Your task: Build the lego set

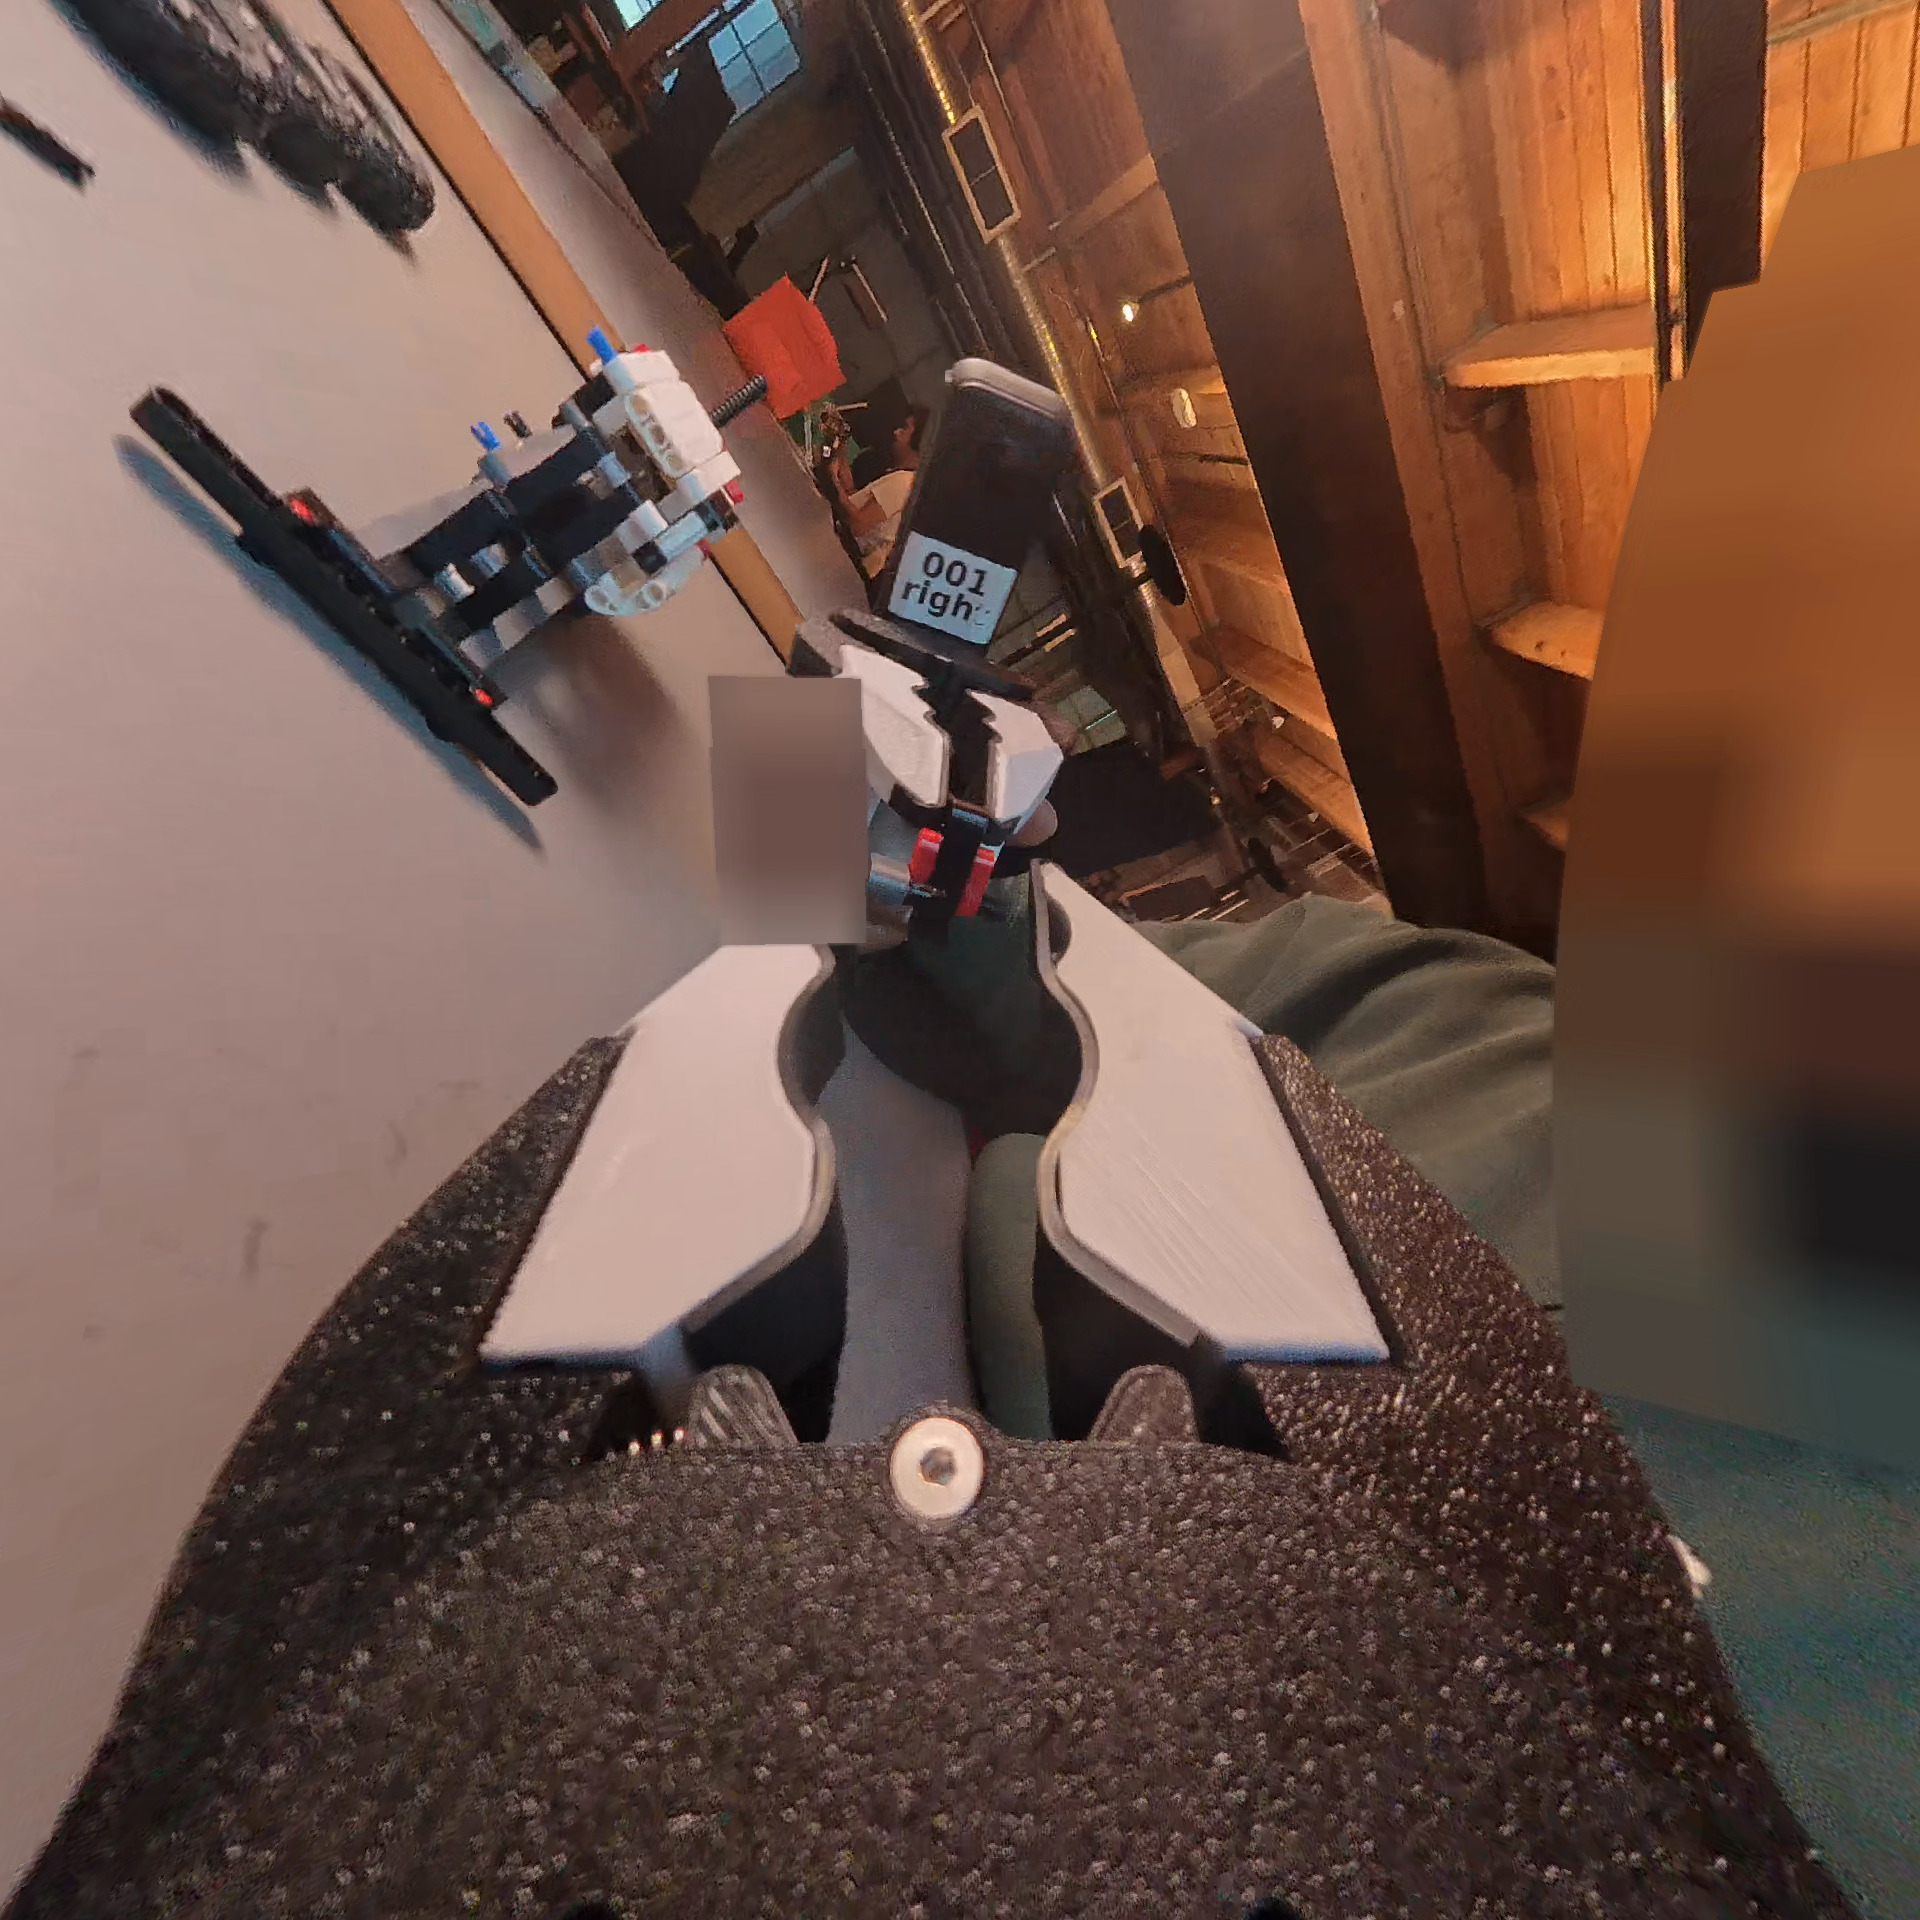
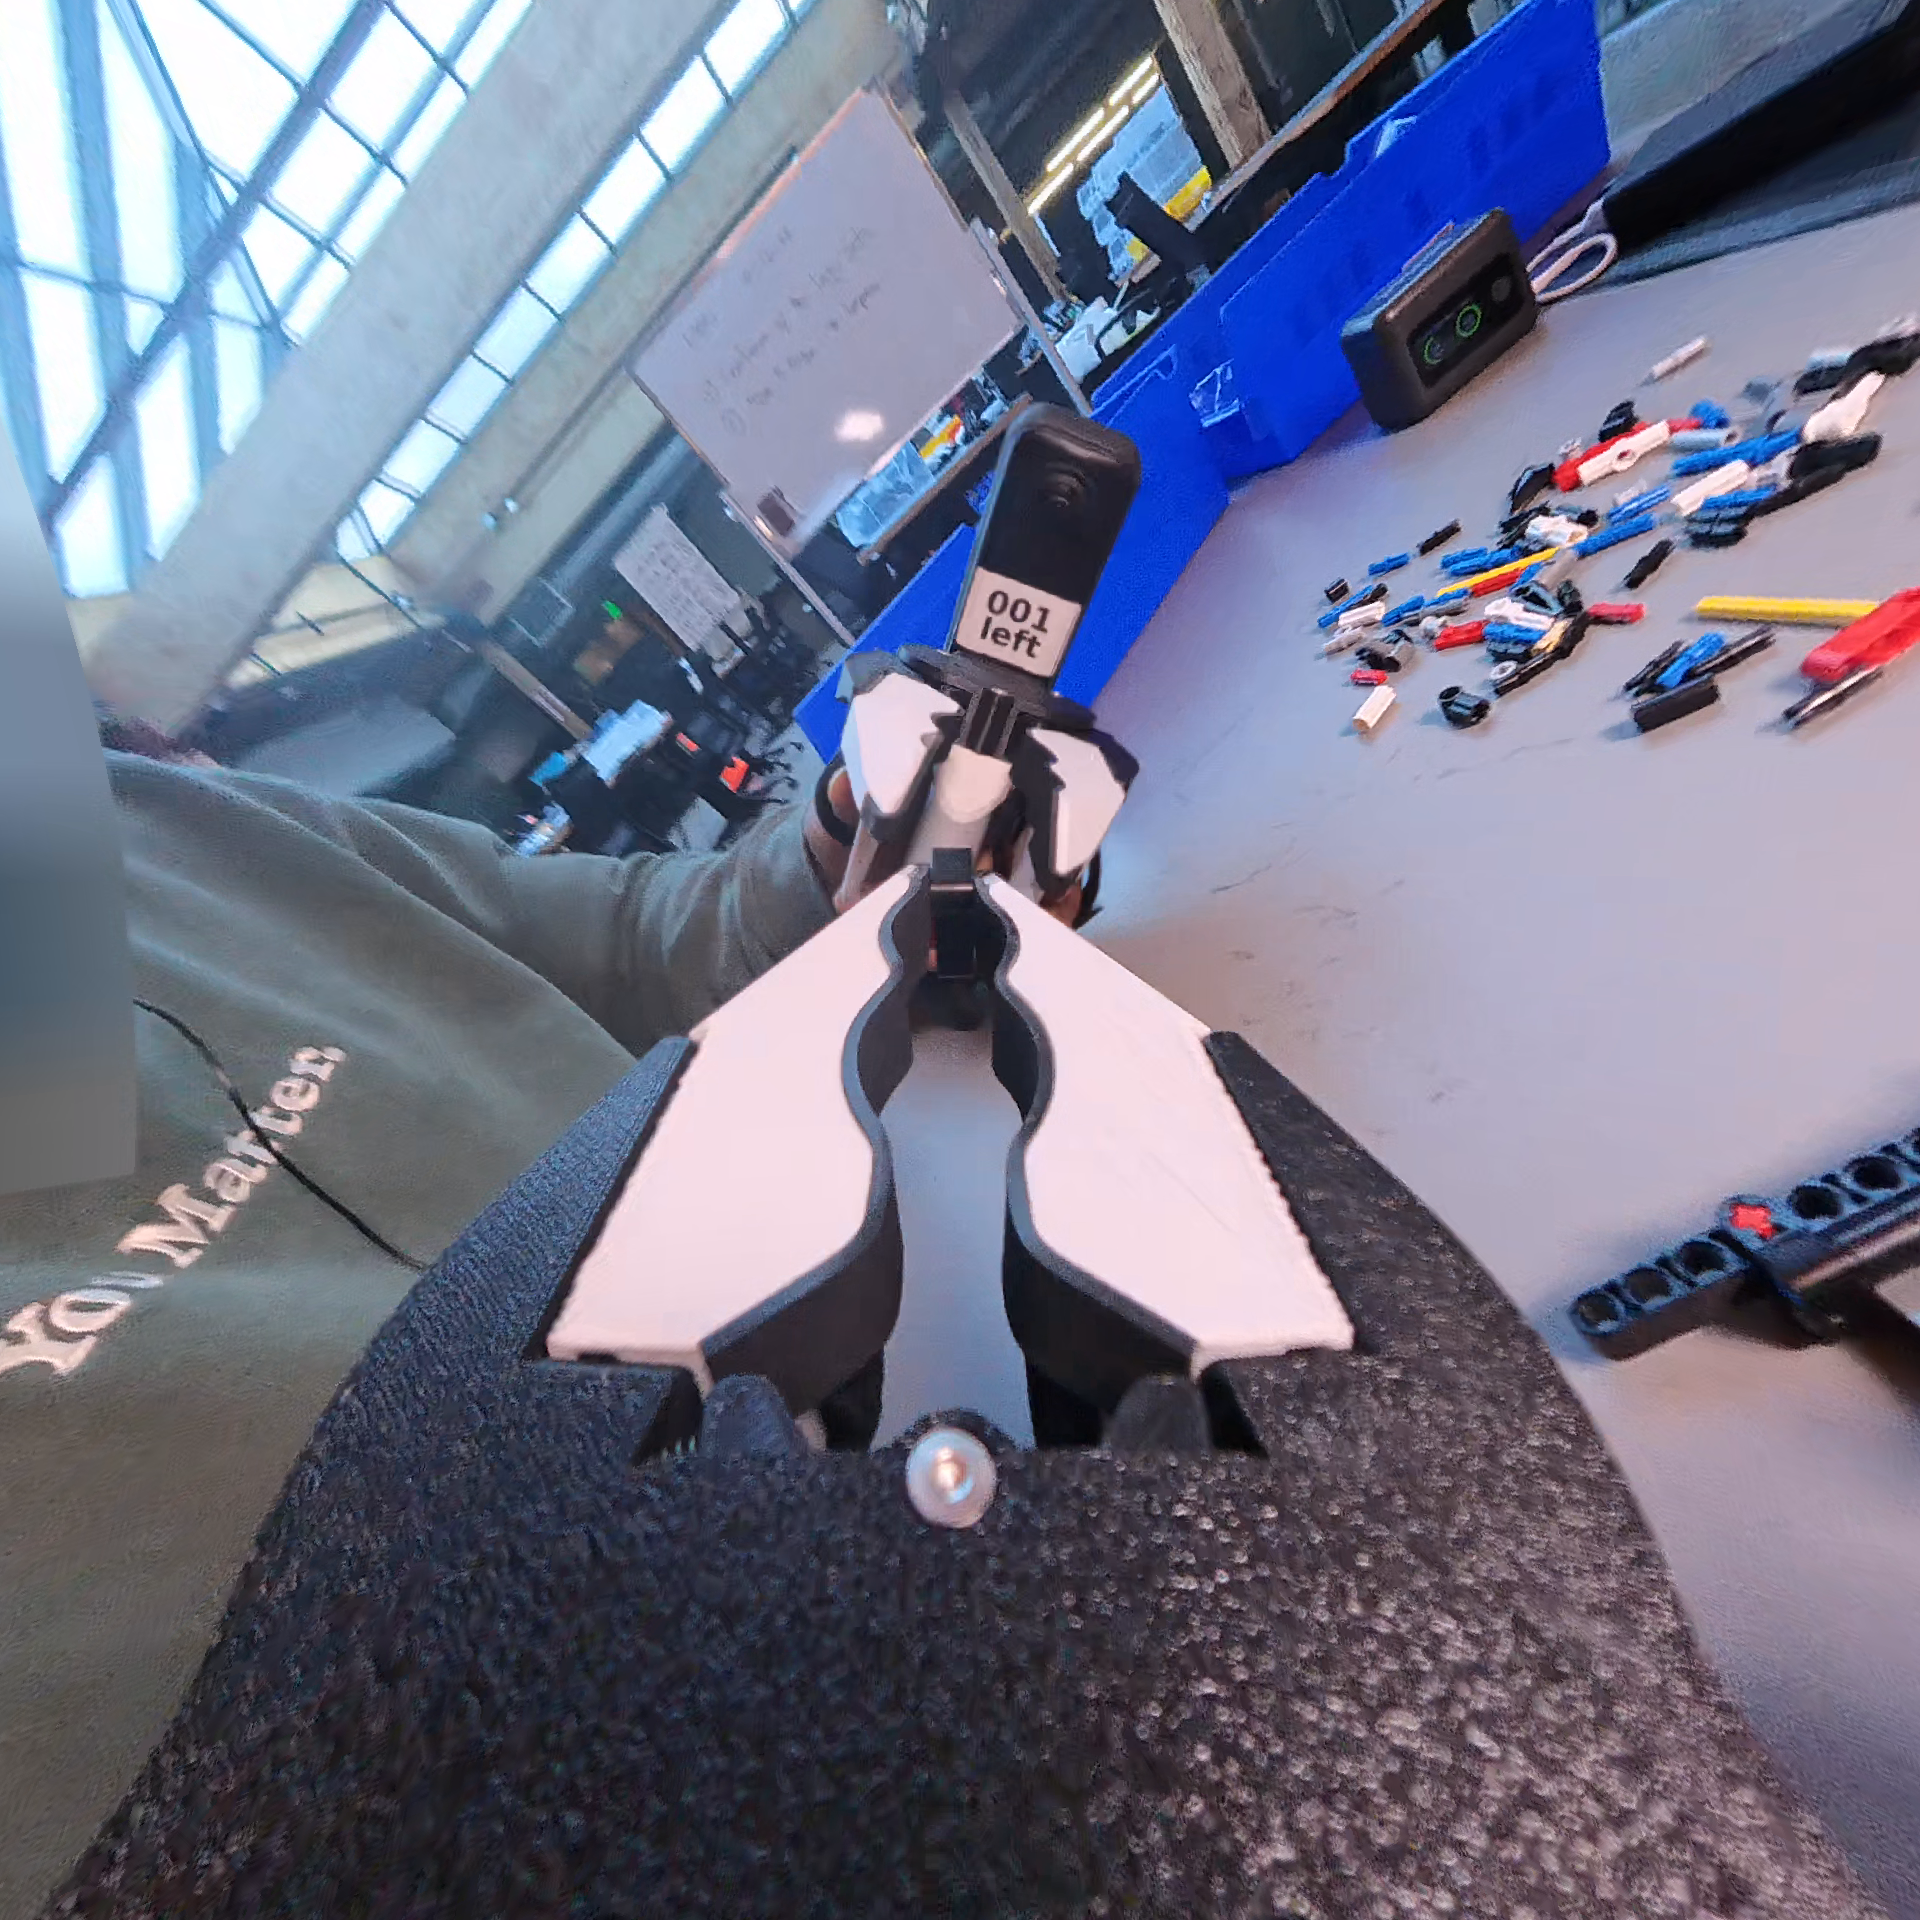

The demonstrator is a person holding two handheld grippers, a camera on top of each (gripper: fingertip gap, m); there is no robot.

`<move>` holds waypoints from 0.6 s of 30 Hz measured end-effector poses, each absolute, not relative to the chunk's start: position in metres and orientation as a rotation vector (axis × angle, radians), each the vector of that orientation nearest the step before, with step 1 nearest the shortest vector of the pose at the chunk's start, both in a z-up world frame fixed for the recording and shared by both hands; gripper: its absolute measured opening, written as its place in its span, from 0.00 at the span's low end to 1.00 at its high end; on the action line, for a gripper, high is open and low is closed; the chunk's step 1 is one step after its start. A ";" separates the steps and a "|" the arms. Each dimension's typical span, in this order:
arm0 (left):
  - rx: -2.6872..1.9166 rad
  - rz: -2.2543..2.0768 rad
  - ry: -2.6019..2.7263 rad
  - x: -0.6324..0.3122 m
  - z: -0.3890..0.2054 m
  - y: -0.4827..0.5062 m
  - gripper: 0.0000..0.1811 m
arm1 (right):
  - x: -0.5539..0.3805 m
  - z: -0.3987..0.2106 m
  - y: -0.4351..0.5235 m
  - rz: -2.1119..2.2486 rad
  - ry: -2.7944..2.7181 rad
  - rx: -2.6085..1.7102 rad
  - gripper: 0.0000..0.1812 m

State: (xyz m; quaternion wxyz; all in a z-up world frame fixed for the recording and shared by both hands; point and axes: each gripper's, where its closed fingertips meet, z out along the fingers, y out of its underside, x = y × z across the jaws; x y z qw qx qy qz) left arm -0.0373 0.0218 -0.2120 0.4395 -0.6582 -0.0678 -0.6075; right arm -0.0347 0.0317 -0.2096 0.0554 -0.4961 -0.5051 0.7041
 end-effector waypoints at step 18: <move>-1.753 -0.322 0.655 -0.022 -0.222 0.013 0.05 | -0.029 -0.205 0.020 2.532 -1.371 -1.747 0.04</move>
